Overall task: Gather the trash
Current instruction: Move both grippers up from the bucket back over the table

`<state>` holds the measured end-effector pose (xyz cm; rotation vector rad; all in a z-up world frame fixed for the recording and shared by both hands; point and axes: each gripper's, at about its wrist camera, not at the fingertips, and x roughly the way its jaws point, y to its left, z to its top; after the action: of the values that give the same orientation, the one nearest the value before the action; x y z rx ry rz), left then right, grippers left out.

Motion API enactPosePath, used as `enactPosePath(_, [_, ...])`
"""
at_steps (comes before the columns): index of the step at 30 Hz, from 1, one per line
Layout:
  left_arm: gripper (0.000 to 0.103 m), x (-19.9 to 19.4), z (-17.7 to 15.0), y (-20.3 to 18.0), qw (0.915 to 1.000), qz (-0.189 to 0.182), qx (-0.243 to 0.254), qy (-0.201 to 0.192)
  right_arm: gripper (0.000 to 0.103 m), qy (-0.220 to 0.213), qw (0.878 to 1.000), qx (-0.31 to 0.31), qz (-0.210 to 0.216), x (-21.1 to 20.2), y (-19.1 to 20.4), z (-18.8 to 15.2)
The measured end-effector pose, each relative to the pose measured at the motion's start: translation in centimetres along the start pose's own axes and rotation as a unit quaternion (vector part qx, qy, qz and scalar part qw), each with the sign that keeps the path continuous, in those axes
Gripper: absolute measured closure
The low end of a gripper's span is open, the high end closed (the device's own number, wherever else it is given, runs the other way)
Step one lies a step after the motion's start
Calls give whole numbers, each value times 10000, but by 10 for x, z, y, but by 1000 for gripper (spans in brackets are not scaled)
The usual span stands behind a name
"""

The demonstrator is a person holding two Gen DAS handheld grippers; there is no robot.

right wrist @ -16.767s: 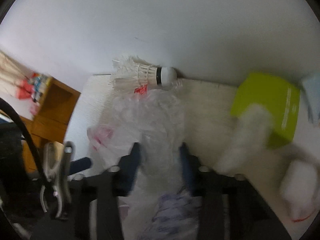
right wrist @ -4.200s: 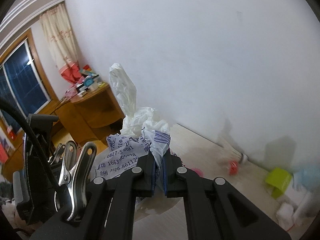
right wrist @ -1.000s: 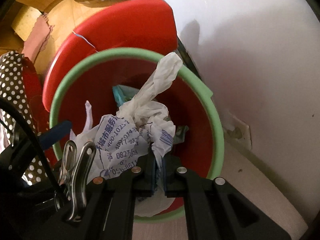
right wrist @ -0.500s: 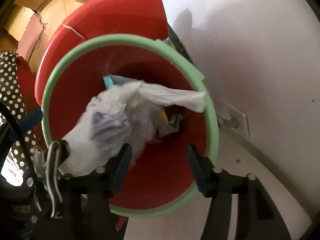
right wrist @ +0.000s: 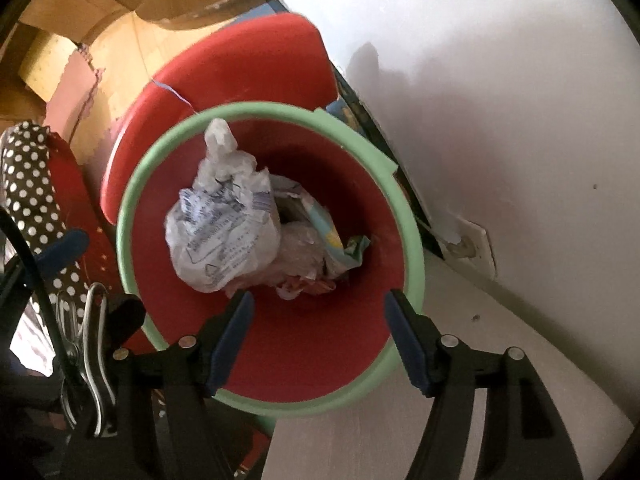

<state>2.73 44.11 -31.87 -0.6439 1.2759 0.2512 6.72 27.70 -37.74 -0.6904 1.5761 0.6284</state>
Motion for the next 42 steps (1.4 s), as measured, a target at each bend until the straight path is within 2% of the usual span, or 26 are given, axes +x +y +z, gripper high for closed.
enactPosePath(15, [19,-80,6,-9,9994,-49,53,-345,34,-781,9961,248,338,-77,15,-18])
enactPosePath(26, [19,-130,3,-20,9989,-191,48,-420,34,-1284,9900,380,450,-131,21,-34])
enactPosePath(35, [19,-180,0,-51,9973,-280,342,-595,34,-1808,9779,784,693,-183,10,-61])
enactPosePath(42, [19,-192,-1,-77,9956,-295,654,-609,34,-2122,9675,1113,801,-210,-6,-87])
